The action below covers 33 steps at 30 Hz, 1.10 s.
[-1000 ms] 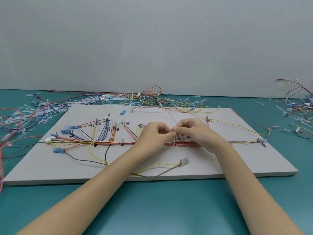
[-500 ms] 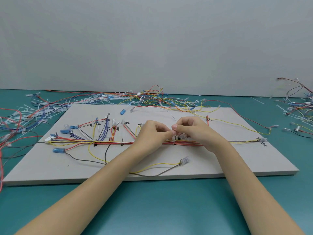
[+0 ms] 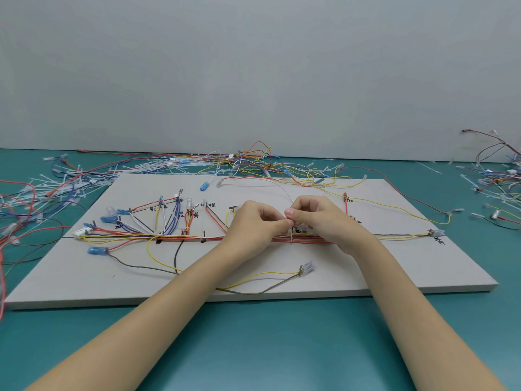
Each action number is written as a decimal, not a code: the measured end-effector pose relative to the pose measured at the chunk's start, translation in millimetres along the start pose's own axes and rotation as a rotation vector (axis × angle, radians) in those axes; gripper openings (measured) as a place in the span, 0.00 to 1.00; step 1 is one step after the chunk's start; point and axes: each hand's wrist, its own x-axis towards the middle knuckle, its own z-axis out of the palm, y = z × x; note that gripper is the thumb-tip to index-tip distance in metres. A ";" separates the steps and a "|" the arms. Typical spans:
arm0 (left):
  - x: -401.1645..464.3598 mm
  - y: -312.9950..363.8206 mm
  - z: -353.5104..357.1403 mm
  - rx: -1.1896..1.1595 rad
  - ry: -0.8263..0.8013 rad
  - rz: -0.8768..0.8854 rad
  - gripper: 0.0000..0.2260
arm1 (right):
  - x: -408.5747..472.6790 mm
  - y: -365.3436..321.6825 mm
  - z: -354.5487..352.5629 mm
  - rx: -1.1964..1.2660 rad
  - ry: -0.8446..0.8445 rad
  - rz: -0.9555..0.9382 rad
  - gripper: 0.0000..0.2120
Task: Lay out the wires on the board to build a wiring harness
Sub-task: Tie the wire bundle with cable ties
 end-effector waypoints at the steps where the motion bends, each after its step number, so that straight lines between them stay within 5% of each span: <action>1: 0.0 0.1 0.0 0.004 0.001 0.002 0.06 | 0.0 0.1 0.7 -0.015 0.006 0.001 0.11; 33: 1.4 -2.3 3.6 0.022 0.029 0.030 0.06 | -0.2 0.7 2.8 -0.022 0.059 0.033 0.07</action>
